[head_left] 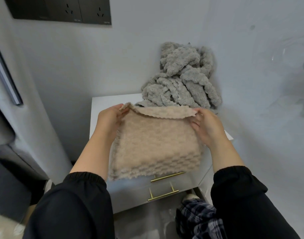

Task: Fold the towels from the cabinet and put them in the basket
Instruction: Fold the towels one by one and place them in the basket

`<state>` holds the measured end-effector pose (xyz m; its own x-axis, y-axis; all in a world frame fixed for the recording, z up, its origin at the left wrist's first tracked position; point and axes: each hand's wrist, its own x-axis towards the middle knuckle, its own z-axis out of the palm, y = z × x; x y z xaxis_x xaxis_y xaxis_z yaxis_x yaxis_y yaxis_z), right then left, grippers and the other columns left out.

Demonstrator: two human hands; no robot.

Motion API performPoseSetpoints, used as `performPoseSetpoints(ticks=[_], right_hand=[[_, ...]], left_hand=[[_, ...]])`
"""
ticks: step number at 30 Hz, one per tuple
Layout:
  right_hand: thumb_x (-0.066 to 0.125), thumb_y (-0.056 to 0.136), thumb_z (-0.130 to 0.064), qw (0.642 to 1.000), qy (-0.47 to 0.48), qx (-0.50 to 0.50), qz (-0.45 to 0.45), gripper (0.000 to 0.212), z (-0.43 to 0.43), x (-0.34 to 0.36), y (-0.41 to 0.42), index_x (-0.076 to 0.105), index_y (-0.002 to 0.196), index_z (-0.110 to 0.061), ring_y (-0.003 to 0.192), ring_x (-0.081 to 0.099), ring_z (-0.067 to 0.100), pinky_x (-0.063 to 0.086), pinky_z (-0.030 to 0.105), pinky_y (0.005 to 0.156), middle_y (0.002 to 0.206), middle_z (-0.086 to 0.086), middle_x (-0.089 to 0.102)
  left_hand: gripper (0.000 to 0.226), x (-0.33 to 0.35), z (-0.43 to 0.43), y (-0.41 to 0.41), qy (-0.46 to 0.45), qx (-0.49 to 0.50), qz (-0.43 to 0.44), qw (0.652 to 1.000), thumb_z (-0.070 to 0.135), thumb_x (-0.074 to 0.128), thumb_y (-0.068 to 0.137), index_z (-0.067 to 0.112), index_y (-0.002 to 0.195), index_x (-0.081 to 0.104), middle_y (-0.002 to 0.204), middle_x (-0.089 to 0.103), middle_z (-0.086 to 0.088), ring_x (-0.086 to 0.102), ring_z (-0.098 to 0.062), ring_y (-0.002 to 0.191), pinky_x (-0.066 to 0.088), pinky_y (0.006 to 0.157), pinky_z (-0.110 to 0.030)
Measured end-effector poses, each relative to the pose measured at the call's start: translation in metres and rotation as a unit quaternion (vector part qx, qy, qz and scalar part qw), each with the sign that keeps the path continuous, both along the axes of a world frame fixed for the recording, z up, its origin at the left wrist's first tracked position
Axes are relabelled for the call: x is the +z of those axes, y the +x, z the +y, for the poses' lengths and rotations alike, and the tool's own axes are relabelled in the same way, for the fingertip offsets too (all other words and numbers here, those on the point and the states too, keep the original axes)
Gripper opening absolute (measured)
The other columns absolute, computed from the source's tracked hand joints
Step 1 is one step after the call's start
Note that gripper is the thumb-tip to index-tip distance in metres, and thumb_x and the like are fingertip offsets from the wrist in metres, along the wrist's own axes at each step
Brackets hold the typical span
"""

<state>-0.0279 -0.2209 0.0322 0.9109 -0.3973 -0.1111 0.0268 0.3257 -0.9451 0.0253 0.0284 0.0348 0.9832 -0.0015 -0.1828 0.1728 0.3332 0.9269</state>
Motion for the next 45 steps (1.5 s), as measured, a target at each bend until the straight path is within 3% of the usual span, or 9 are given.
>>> performPoseSetpoints(ticks=[4, 9, 17, 24, 29, 33, 36, 38, 45], right_hand=[[0.046, 0.098, -0.029, 0.991, 0.076, -0.009, -0.107, 0.029, -0.003, 0.007, 0.010, 0.065, 0.084, -0.013, 0.076, 0.055, 0.015, 0.041, 0.025, 0.070, 0.074, 0.006, 0.052], [0.058, 0.087, 0.003, 0.997, -0.027, -0.071, 0.028, 0.015, -0.005, -0.009, 0.004, 0.064, 0.080, -0.010, 0.089, 0.058, 0.023, 0.050, 0.044, 0.091, 0.081, 0.005, 0.061], [0.044, 0.090, 0.010, 0.992, 0.034, -0.109, 0.061, 0.025, -0.006, -0.002, -0.025, 0.057, 0.079, -0.009, 0.075, 0.059, 0.021, 0.057, 0.032, 0.063, 0.083, 0.009, 0.058], [0.040, 0.094, 0.004, 0.995, 0.020, -0.053, 0.087, 0.026, -0.017, -0.005, -0.056, 0.055, 0.082, -0.012, 0.073, 0.056, 0.017, 0.053, 0.019, 0.046, 0.085, 0.007, 0.056], [0.049, 0.085, 0.009, 0.959, -0.204, -0.032, 0.196, 0.028, -0.021, -0.024, -0.064, 0.062, 0.073, -0.012, 0.075, 0.053, 0.021, 0.052, 0.030, 0.056, 0.096, 0.011, 0.056], [0.052, 0.083, 0.002, 0.882, -0.422, -0.045, 0.203, 0.027, -0.015, -0.034, -0.068, 0.062, 0.067, -0.017, 0.078, 0.060, 0.021, 0.044, 0.025, 0.063, 0.094, 0.011, 0.066], [0.053, 0.084, -0.006, 0.797, -0.574, -0.095, 0.164, 0.017, -0.006, -0.036, -0.070, 0.068, 0.088, -0.014, 0.101, 0.054, 0.029, 0.041, 0.028, 0.076, 0.109, 0.013, 0.057], [0.050, 0.088, -0.008, 0.777, -0.616, -0.070, 0.109, 0.023, 0.003, -0.039, -0.068, 0.067, 0.102, -0.010, 0.108, 0.047, 0.030, 0.040, 0.033, 0.086, 0.112, 0.014, 0.055], [0.040, 0.097, -0.015, 0.714, -0.692, 0.070, 0.074, 0.035, 0.009, -0.047, -0.048, 0.061, 0.125, -0.012, 0.117, 0.050, 0.030, 0.038, 0.041, 0.101, 0.125, 0.008, 0.062]], left_hand=[[0.022, 0.015, -0.001, 0.001, -0.127, -0.008, -0.086, 0.988, 0.007, 0.048, 0.094, 0.009, 0.108, 0.065, 0.103, 0.070, -0.003, 0.067, -0.013, 0.100, 0.050, 0.079, -0.021], [0.025, -0.006, 0.000, -0.002, -0.022, 0.006, -0.006, 1.000, 0.019, 0.044, 0.095, 0.017, 0.078, 0.063, 0.075, 0.073, 0.003, 0.064, -0.015, 0.090, 0.040, 0.083, -0.033], [0.003, -0.008, 0.015, -0.024, 0.043, 0.009, 0.026, 0.999, 0.006, 0.064, 0.088, 0.006, 0.086, 0.066, 0.079, 0.066, -0.007, 0.067, -0.018, 0.070, 0.055, 0.077, -0.031], [0.018, -0.004, 0.037, -0.051, 0.127, -0.107, -0.025, 0.986, -0.001, 0.057, 0.090, 0.010, 0.092, 0.071, 0.084, 0.067, -0.006, 0.066, -0.016, 0.068, 0.058, 0.073, -0.027], [0.015, -0.019, 0.042, -0.061, 0.459, -0.177, -0.070, 0.868, 0.005, 0.063, 0.084, 0.014, 0.081, 0.075, 0.082, 0.071, 0.001, 0.064, -0.010, 0.072, 0.054, 0.073, -0.025], [0.016, -0.026, 0.032, -0.064, 0.641, -0.089, -0.137, 0.750, 0.022, 0.062, 0.084, 0.015, 0.074, 0.073, 0.100, 0.064, 0.000, 0.057, -0.020, 0.093, 0.047, 0.072, -0.032], [0.022, -0.028, 0.015, -0.067, 0.671, -0.026, -0.240, 0.701, 0.025, 0.055, 0.089, 0.010, 0.089, 0.071, 0.115, 0.053, -0.004, 0.043, -0.024, 0.109, 0.043, 0.084, -0.037], [0.028, -0.030, 0.002, -0.070, 0.675, -0.065, -0.272, 0.683, 0.028, 0.049, 0.093, 0.012, 0.107, 0.067, 0.124, 0.054, -0.005, 0.042, -0.026, 0.115, 0.041, 0.089, -0.038], [0.049, -0.049, -0.016, -0.060, 0.750, -0.160, -0.191, 0.613, 0.041, 0.022, 0.102, 0.020, 0.145, 0.032, 0.151, 0.033, -0.002, 0.027, -0.024, 0.139, 0.026, 0.108, -0.044]])
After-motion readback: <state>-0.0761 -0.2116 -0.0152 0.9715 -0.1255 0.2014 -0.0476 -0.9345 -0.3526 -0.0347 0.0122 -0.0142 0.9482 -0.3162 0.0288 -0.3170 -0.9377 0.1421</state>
